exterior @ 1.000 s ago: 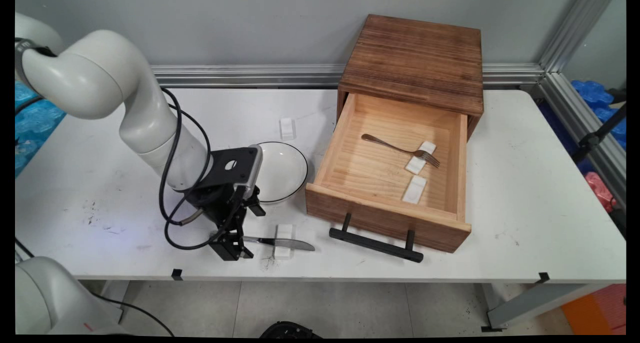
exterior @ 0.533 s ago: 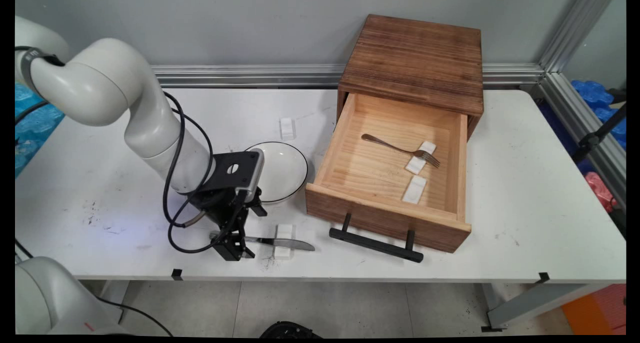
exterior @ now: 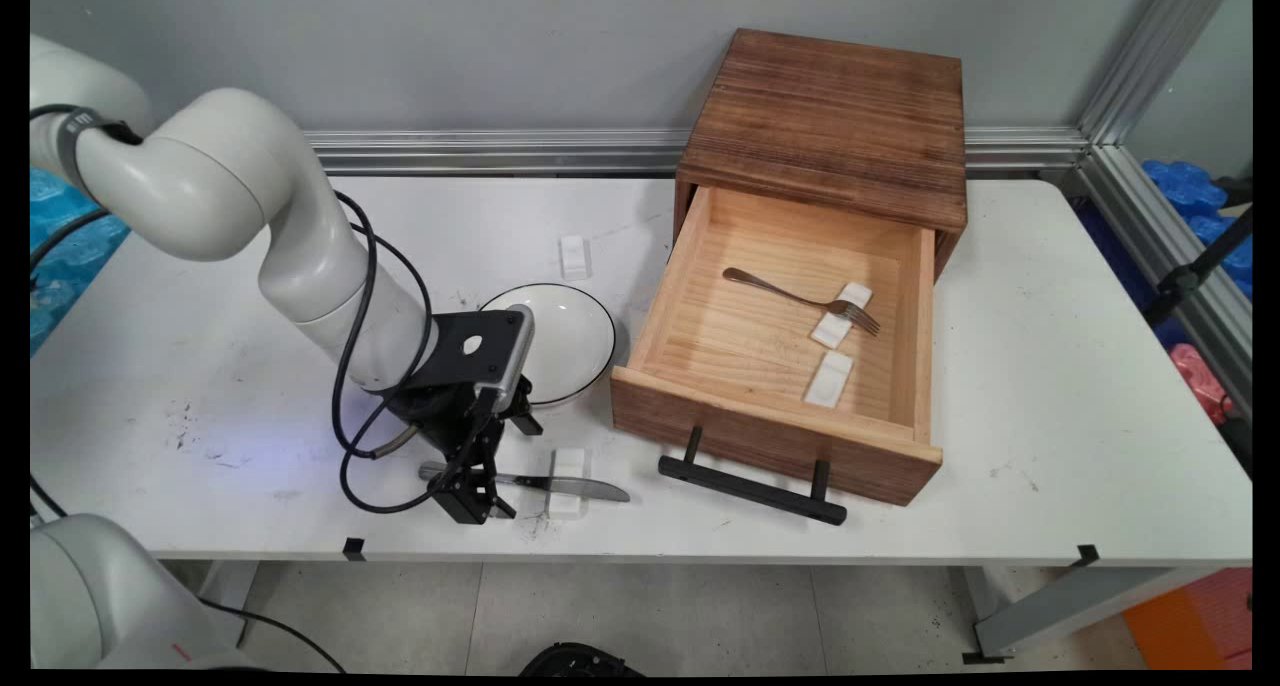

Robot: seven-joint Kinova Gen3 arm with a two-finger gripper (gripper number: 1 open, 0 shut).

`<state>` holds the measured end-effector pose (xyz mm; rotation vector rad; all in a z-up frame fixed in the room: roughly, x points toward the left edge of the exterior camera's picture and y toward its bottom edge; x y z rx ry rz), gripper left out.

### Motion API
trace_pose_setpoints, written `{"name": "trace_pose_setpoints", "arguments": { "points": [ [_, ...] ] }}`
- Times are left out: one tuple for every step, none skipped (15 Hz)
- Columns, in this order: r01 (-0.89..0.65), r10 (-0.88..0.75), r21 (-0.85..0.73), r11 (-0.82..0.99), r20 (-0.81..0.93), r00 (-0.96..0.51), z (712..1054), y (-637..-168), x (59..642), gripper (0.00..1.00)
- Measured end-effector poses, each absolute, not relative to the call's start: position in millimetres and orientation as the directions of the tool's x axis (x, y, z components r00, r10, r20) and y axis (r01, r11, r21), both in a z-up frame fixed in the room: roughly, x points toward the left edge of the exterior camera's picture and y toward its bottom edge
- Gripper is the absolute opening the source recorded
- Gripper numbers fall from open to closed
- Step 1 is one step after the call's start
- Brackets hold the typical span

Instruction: Pick up the knife from the right of the white plate

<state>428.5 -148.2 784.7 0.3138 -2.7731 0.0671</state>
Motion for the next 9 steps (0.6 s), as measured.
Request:
{"name": "trace_pose_setpoints", "arguments": {
  "points": [
    [-0.223, -0.206, -0.010, 0.975, 0.346, -0.915, 783.5, -148.8, 429.2, 1.00],
    [-0.223, -0.205, -0.011, 0.975, 0.345, -0.916, 782.5, -149.2, 430.0, 1.00],
    [-0.222, -0.204, -0.012, 0.975, 0.345, -0.916, 781.8, -149.4, 430.4, 1.00],
    [-0.222, -0.204, -0.013, 0.975, 0.344, -0.916, 780.9, -149.7, 431.1, 1.00],
    [-0.222, -0.204, -0.014, 0.975, 0.344, -0.917, 780.2, -150.0, 431.5, 1.00],
    [-0.223, -0.205, -0.014, 0.975, 0.343, -0.917, 779.2, -150.2, 432.1, 1.00],
    [-0.226, -0.208, -0.014, 0.974, 0.342, -0.916, 778.2, -150.4, 432.7, 1.00],
    [-0.229, -0.211, -0.014, 0.973, 0.341, -0.916, 777.2, -150.5, 433.0, 1.00],
    [-0.233, -0.215, -0.013, 0.972, 0.341, -0.915, 776.4, -150.6, 433.1, 1.00]
  ]
}}
